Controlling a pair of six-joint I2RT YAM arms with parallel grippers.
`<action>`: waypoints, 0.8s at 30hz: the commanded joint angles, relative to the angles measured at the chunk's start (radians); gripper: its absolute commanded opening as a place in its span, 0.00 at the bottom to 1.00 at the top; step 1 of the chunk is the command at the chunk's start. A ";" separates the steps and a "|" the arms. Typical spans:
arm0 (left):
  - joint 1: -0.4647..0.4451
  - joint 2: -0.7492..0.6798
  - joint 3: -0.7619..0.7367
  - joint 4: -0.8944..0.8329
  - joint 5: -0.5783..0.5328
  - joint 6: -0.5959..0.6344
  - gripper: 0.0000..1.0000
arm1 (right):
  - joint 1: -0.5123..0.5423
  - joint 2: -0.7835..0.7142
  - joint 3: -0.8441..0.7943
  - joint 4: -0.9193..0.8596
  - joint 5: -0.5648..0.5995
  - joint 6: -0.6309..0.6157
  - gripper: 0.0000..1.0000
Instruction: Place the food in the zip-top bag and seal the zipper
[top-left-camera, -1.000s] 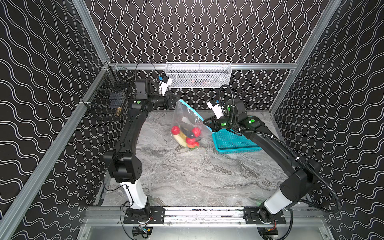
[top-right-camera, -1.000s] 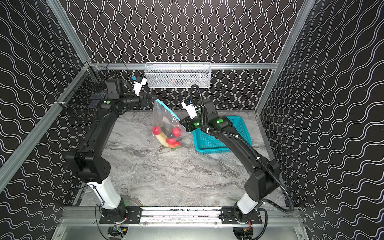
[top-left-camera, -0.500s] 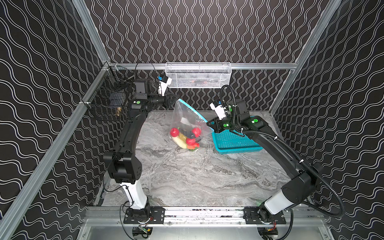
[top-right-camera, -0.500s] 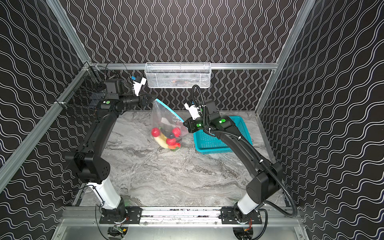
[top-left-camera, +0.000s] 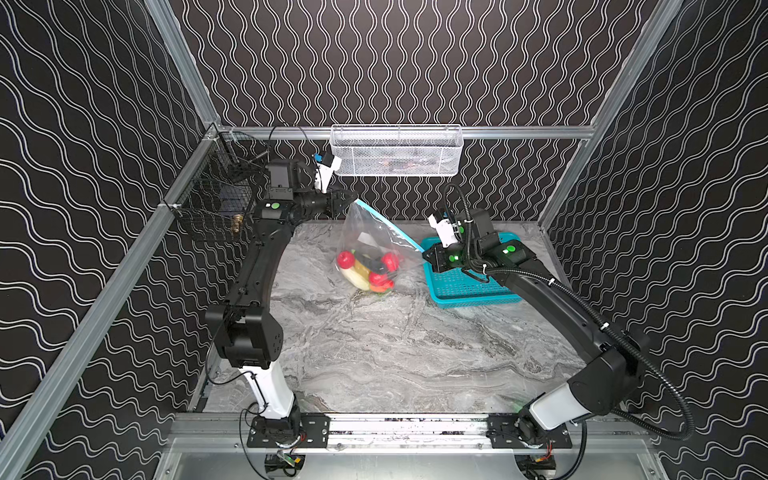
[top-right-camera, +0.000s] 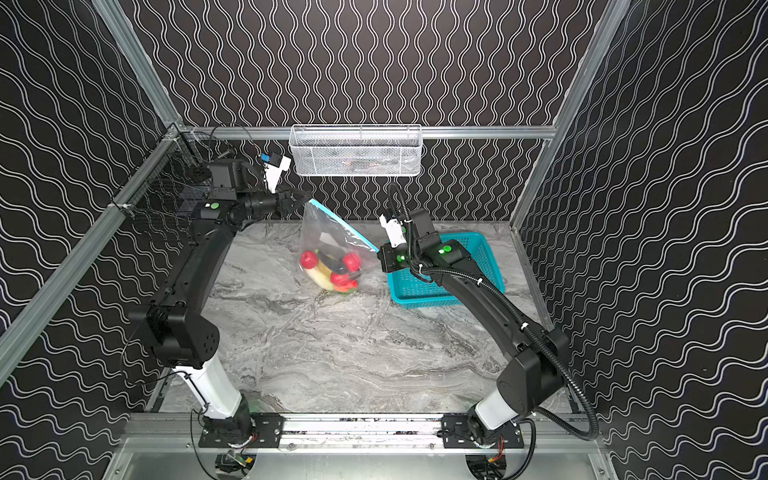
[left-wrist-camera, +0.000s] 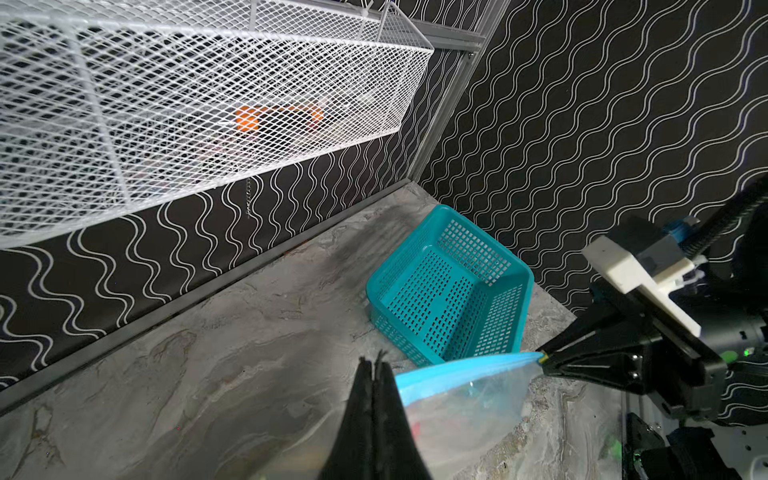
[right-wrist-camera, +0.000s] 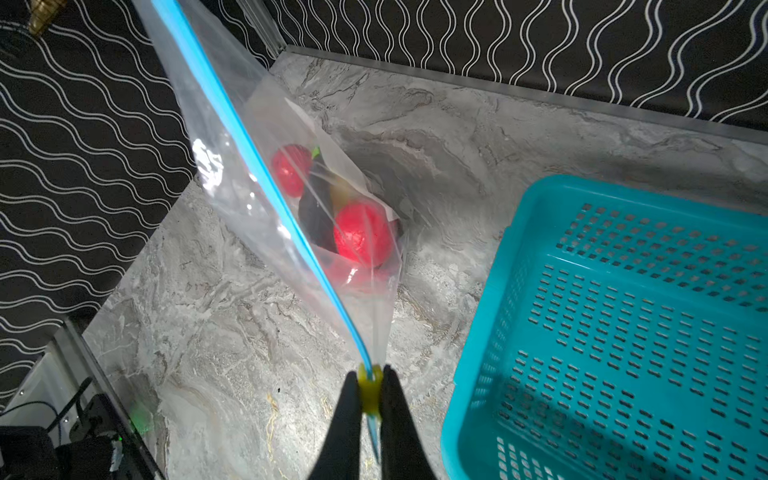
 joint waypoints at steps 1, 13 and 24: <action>0.016 -0.030 -0.012 0.056 -0.051 0.005 0.00 | 0.000 -0.017 0.003 -0.035 0.046 0.063 0.00; 0.019 -0.155 -0.097 -0.033 -0.086 -0.046 0.00 | 0.102 -0.089 0.018 0.003 0.081 0.137 0.00; 0.019 -0.385 -0.264 -0.209 -0.153 -0.040 0.00 | 0.283 -0.115 0.033 -0.068 0.246 0.176 0.00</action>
